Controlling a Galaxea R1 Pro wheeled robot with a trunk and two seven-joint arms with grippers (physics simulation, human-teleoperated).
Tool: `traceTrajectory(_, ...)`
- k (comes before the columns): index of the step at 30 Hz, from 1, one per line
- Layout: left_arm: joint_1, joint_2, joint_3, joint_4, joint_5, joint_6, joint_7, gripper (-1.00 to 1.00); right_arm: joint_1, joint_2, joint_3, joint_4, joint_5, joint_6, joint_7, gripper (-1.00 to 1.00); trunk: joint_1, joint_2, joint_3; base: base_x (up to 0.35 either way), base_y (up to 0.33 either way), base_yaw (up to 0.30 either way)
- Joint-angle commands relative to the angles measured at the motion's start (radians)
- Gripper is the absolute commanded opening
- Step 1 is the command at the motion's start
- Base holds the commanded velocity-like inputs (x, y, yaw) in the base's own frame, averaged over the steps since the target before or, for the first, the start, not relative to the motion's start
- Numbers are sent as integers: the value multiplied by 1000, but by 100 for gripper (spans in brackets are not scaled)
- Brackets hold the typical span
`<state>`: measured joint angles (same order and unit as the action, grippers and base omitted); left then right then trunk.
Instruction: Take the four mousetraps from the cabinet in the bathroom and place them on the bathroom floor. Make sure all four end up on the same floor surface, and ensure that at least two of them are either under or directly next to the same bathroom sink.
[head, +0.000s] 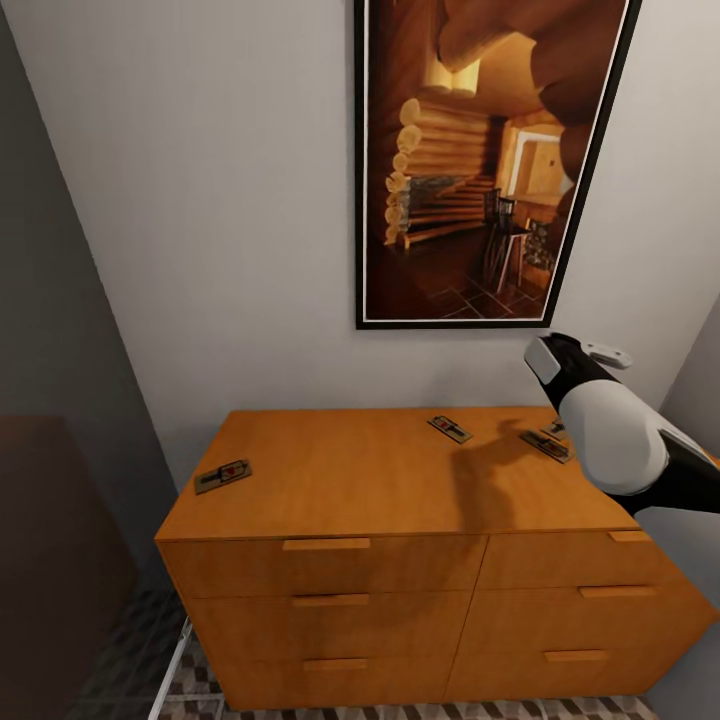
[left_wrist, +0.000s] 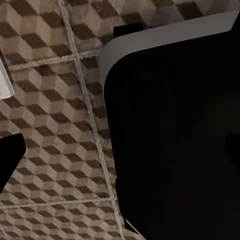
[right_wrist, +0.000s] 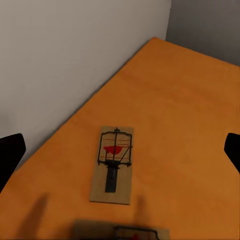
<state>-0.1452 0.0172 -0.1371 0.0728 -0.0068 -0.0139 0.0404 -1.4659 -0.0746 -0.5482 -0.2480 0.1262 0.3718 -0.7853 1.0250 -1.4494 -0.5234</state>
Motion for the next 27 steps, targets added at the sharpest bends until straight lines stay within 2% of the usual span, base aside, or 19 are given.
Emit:
traceTrajectory(1, -1, 0, -7, 2, -1, -1, 3, 100, -1, -3, -6, 3, 10, 9, 4, 100, 0, -1, -1, 0, 0, 0)
traceTrajectory(16, -1, 0, -7, 2, -1, -1, 3, 100, 3, -20, -7, 15, 5, 7, 10, 100, 0, -1, -1, 0, 0, 0)
traceTrajectory(27, -1, 0, -7, 2, 0, -1, 3, 100, 7, -22, -7, 15, 4, 7, 10, 100, 0, -1, -5, 0, 0, 0)
